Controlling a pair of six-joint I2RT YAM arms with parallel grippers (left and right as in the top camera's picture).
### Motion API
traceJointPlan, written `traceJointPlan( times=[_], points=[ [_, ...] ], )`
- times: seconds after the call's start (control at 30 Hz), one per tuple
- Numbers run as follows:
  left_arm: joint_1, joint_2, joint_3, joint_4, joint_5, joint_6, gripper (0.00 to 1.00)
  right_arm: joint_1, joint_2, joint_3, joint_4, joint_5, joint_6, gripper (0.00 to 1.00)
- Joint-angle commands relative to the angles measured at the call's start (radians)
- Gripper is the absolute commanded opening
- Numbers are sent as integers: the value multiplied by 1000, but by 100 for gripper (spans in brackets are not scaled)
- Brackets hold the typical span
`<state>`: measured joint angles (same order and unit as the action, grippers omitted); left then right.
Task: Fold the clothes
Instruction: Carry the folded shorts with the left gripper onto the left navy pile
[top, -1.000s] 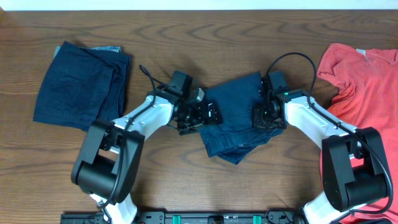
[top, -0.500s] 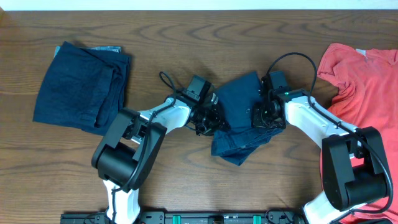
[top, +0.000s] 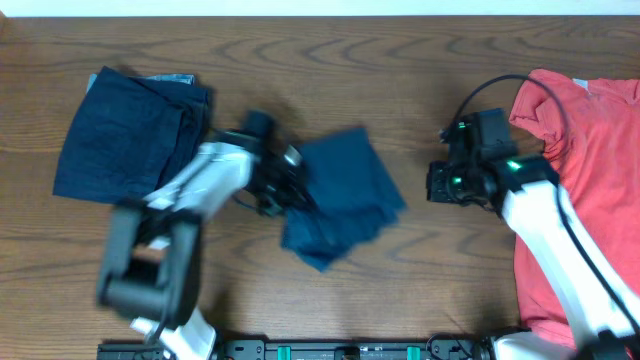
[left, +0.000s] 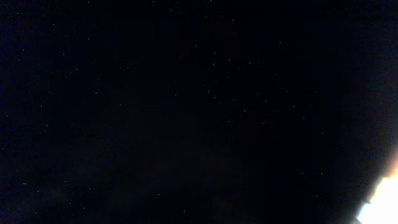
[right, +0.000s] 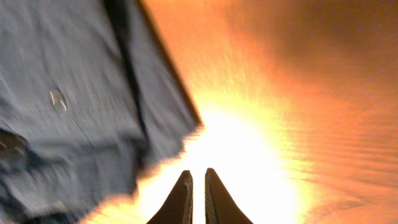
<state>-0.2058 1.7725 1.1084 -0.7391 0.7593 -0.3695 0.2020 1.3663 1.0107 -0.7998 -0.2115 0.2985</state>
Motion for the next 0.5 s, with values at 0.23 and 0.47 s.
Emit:
traceJointPlan(
  times=[0.23,0.47],
  points=[
    [525,-327,108,185,19,57,6,-5,-100,11,-9,-10,-26,10],
    [790,-227,107,209,-38,55,48,-5,-100,11,-13,-10,-26,9]
  ],
)
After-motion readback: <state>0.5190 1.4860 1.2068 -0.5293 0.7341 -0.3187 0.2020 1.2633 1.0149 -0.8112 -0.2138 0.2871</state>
